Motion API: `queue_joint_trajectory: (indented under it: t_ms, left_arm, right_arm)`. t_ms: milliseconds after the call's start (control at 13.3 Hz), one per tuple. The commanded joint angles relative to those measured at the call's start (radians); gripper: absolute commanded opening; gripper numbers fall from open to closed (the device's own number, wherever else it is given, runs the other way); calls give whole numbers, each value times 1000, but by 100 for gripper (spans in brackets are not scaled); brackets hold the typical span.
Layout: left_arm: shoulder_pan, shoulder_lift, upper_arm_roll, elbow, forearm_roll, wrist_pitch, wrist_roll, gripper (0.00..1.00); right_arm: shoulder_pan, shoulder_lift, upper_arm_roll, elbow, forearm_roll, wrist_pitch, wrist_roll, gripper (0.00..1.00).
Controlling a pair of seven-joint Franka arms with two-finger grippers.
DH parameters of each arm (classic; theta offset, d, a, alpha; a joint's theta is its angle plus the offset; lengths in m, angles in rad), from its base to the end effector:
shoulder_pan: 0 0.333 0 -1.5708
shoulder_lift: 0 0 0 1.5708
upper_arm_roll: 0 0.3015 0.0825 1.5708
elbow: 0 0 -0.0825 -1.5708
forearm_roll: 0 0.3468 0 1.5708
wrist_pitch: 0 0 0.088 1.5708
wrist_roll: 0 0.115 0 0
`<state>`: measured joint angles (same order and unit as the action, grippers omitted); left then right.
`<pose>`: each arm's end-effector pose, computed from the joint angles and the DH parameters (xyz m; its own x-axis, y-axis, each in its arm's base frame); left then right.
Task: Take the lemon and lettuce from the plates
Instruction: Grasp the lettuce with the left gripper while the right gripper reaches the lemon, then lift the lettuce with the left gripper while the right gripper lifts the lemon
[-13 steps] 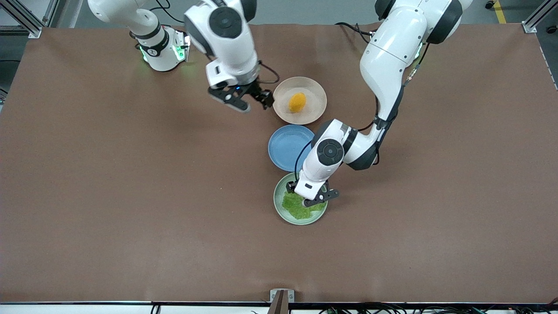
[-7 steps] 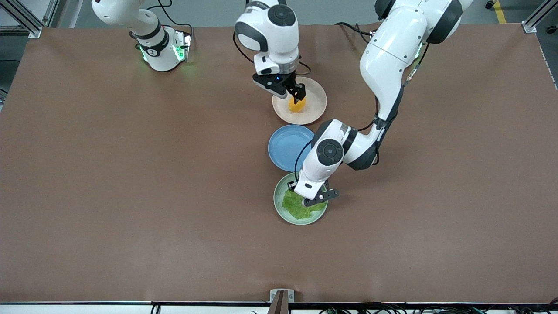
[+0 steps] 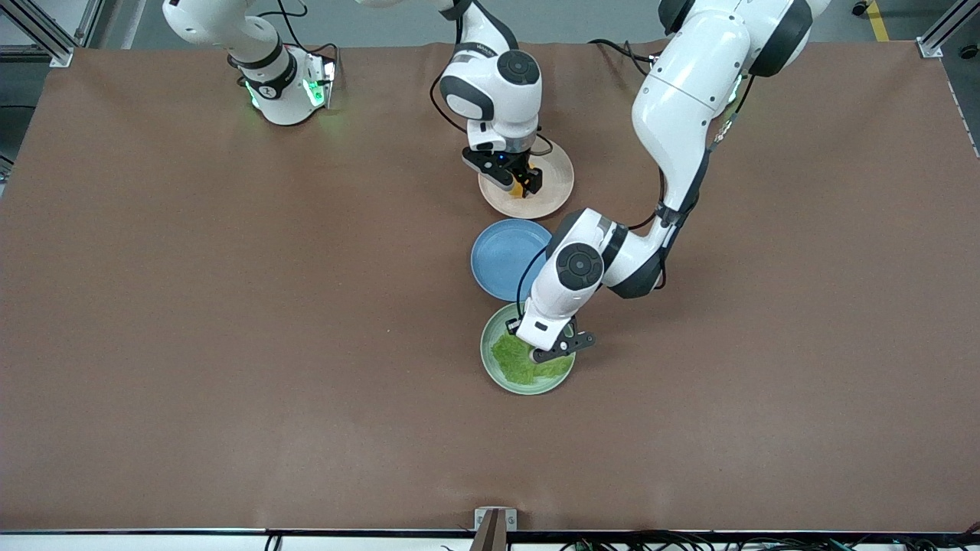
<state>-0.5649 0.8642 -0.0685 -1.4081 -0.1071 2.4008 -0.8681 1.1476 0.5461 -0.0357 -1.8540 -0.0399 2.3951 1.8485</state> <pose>0.5720 -0.4092 0.2035 0.9443 0.3281 -0.0231 0.3268 -0.9280 0.1791 0.2694 0.5469 0.2325 0.7626 -0.6453 0.0453 -0.6457 -0.7636 -0.0070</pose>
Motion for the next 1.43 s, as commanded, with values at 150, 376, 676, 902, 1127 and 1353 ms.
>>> queue_joint_trajectory:
  t_ms: [150,376,676,902,1127,1353]
  left_arm:
    - [16,-101,-25,-5,-22,-86,12,0]
    - [71,-221,-34,-11,-22,-213,36,0]
    - [268,-381,-129,-109,-23,-434,156,0]
    - [394,-528,-155,-338,-23,-424,156,0]
    - [477,-619,-155,-527,-23,-327,155,0]
    - [545,-671,-155,-707,-23,-176,184,0]
  right_arm:
    - [50,61,-15,78,-20,-5,103,96]
    - [58,63,-15,84,-24,-2,110,87]
    - [52,72,-13,82,-64,-17,101,32]
    - [26,58,-15,84,-64,-30,68,0]
    - [-44,-39,-15,107,-52,-181,-111,0]
    - [-167,-153,-15,79,-52,-221,-337,0]
